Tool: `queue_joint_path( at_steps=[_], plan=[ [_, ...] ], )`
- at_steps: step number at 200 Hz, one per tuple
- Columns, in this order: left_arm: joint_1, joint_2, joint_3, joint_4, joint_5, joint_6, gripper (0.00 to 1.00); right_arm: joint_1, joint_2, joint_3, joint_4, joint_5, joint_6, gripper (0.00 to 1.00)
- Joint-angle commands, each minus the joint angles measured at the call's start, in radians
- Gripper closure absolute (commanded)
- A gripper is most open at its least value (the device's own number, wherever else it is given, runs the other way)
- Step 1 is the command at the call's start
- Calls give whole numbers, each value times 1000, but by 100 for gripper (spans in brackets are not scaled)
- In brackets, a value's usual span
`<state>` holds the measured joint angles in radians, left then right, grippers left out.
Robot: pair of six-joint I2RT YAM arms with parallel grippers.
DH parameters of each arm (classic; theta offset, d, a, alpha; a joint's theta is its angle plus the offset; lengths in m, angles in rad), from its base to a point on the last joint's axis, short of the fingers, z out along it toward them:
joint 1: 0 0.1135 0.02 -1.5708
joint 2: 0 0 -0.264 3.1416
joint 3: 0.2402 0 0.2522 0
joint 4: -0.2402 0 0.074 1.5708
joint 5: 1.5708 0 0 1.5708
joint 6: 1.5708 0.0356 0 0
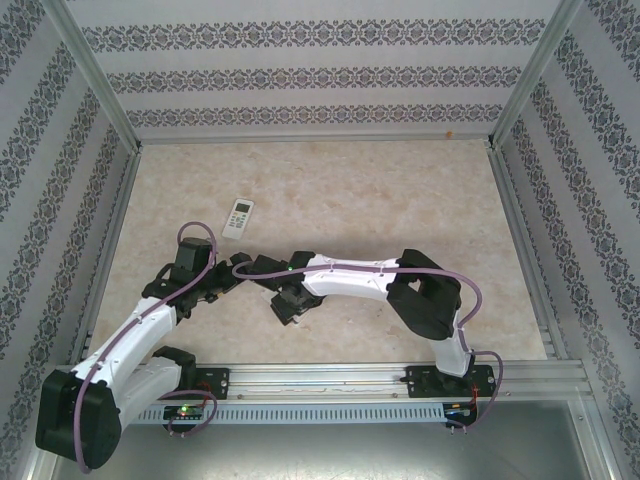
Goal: Load the batteries into the remote control
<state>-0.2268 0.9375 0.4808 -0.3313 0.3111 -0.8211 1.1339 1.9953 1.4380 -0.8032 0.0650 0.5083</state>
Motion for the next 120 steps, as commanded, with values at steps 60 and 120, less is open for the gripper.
queue_joint_path(
  at_steps=[60,120],
  plan=[
    [12,12,-27,27,23,-18,8,29,34,21,-43,-7,30,29],
    [12,45,-20,35,38,9,8,29,-52,49,-46,11,45,21]
  ],
)
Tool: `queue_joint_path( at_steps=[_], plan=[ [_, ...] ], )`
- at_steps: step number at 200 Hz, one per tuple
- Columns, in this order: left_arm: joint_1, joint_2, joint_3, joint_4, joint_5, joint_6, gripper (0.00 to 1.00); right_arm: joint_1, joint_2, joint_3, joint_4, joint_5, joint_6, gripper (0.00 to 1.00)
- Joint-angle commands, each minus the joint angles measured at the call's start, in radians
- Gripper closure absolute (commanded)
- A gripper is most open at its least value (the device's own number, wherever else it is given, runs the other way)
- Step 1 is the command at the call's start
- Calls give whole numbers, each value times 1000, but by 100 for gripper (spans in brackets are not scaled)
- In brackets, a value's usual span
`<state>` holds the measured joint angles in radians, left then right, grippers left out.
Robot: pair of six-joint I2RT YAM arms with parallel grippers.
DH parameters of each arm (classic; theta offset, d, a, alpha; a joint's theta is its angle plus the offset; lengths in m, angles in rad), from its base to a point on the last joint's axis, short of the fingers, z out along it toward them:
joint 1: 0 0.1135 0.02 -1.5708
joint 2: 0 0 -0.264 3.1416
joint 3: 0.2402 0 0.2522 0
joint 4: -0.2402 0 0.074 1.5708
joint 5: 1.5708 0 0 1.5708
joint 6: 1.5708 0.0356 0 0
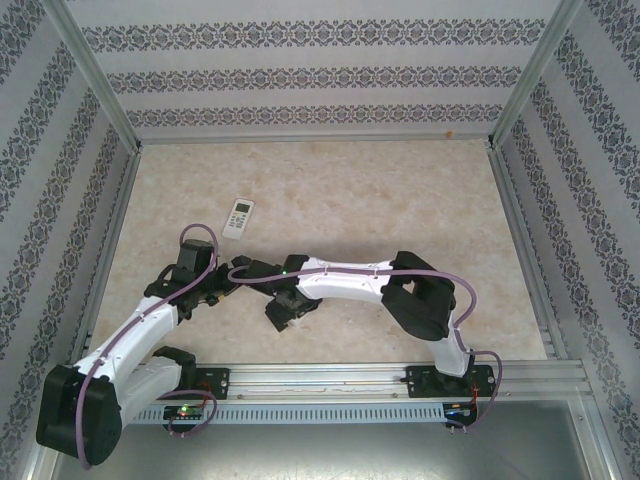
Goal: Load the batteries into the remote control
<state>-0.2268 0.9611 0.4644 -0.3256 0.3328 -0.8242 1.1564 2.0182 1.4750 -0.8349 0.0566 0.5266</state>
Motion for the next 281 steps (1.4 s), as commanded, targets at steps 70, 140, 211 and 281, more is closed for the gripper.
queue_joint_path(
  at_steps=[70,140,211,281],
  plan=[
    [10,203,95,35,147,105,19,-58,-274,-319,268,-55,201,44],
    [10,163,75,23,117,89,18,-57,-199,-293,265,-65,162,45],
    [9,162,69,28,101,82,18,-35,-117,-337,281,-44,176,46],
    [-12,287,83,61,209,130,26,-42,-78,-224,283,18,144,53]
  ],
)
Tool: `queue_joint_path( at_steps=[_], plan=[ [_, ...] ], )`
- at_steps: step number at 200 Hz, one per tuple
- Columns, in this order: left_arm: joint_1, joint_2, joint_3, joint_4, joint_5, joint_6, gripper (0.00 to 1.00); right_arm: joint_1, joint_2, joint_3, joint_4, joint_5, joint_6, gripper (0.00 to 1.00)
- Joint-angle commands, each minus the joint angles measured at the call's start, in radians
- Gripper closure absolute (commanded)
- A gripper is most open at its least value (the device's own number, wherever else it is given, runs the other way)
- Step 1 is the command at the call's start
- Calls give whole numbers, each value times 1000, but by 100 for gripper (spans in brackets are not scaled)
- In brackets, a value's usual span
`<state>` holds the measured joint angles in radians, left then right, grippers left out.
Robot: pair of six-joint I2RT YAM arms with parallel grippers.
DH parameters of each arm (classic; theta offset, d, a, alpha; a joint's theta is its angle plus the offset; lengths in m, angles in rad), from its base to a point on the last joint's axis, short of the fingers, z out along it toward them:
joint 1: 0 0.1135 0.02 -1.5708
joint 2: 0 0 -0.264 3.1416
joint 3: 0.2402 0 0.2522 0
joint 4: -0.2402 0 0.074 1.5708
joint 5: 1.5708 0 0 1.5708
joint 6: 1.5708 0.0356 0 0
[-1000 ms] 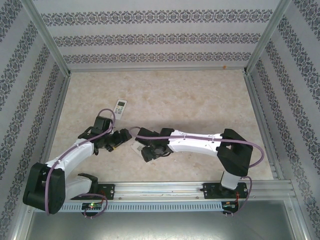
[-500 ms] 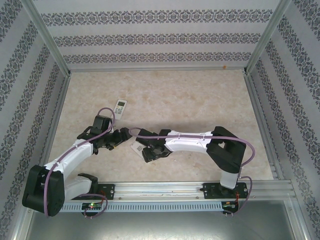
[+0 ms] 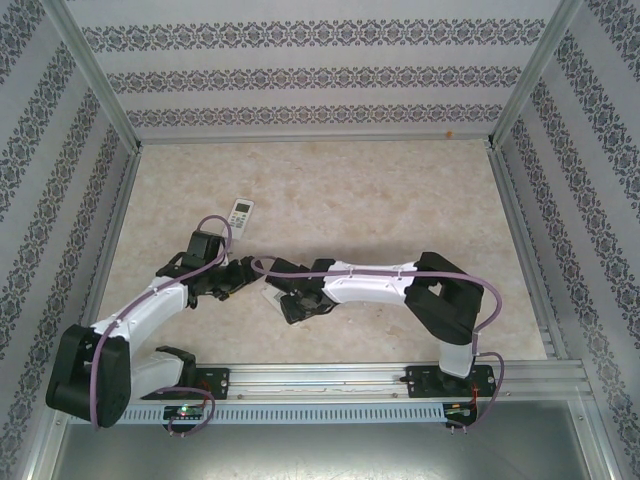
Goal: Load the batteries into the remote control
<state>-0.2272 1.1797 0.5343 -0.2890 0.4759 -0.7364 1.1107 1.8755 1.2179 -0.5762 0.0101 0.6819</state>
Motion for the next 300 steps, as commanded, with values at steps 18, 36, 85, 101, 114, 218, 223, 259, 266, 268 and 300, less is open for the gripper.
queue_joint_path(
  at_steps=[18,36,85,101,114,218,223,259,266,268,300],
  plan=[
    [-51,124,41,12,66,63,28,-11,69,64,38,67,-22,53],
    [-64,138,43,23,58,54,29,-22,54,89,28,66,-28,51],
    [-64,46,43,-8,-47,32,25,-7,-100,-30,79,99,-10,36],
    [-64,10,33,-10,-92,9,19,-7,-119,-83,123,94,-24,32],
    [-63,-22,20,-4,-129,-22,16,-5,-110,-103,175,49,-72,24],
    [-34,-180,-88,86,-110,-229,1,23,81,9,85,79,-260,34],
    [-31,-179,-89,90,-104,-241,2,21,74,8,86,75,-261,39],
    [-27,-147,-82,149,-20,-265,8,-15,-44,-33,194,-47,-174,55],
    [-27,-139,-87,184,12,-275,11,-27,-70,-49,235,-78,-142,55],
    [-26,-136,-87,193,21,-280,12,-31,-76,-54,249,-89,-134,55],
    [-27,-84,-109,356,148,-343,27,-77,-123,-112,413,-228,-18,54]
  ],
)
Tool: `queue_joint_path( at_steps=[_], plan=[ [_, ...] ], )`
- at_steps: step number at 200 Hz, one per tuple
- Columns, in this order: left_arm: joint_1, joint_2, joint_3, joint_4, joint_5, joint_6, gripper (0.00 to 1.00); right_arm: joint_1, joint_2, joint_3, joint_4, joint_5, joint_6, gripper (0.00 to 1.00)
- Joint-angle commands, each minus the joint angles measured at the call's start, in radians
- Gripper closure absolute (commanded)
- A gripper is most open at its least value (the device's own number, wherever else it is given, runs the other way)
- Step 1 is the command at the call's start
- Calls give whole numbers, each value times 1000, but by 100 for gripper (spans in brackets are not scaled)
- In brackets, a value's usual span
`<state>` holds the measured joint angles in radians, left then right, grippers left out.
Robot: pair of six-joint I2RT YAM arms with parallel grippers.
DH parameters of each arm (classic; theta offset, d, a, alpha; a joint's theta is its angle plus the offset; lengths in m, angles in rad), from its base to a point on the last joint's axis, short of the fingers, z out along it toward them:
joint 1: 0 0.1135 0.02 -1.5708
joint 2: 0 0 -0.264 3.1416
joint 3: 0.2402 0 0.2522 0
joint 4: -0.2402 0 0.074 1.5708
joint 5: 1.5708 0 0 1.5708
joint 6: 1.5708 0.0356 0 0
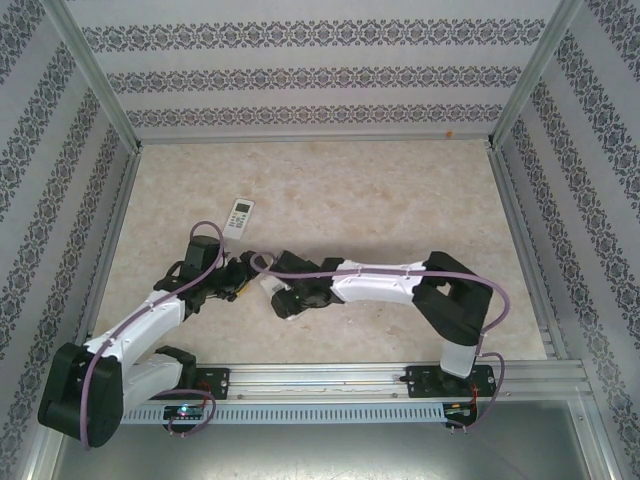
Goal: Load the batteries into the remote control
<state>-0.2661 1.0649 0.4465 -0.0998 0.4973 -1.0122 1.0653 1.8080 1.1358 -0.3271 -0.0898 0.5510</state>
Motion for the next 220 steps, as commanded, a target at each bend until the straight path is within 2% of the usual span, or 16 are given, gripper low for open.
queue_joint_path(
  at_steps=[1,21,32,49,64,75,85,95,118,139,149,181,220],
  plan=[
    [12,32,-20,169,128,-69,27,-33,-56,-31,168,-130,115,54],
    [12,54,-12,172,144,-75,40,-56,-72,-69,268,-198,182,54],
    [12,60,-12,162,140,-79,53,-68,-79,-100,348,-235,226,54],
    [12,66,-15,155,133,-89,78,-74,-65,-119,425,-277,282,54],
    [12,71,-12,147,131,-90,87,-74,-45,-104,435,-303,303,54],
    [12,76,1,119,125,-81,90,-74,-39,-96,454,-318,319,50],
    [12,81,29,61,107,-51,92,-79,-50,-91,451,-321,322,38],
    [13,86,91,-65,65,24,93,-88,-79,-91,434,-308,319,29],
    [4,135,311,-434,-147,252,95,-136,-200,-137,407,-271,301,12],
    [-6,245,515,-627,-303,391,97,-194,-323,-199,349,-209,265,4],
    [-16,314,617,-701,-388,432,98,-224,-375,-239,335,-186,259,2],
    [-95,585,965,-884,-762,510,100,-321,-507,-359,307,-176,274,2],
    [-183,993,1415,-1074,-1029,555,100,-364,-647,-417,207,-116,233,2]
  ],
)
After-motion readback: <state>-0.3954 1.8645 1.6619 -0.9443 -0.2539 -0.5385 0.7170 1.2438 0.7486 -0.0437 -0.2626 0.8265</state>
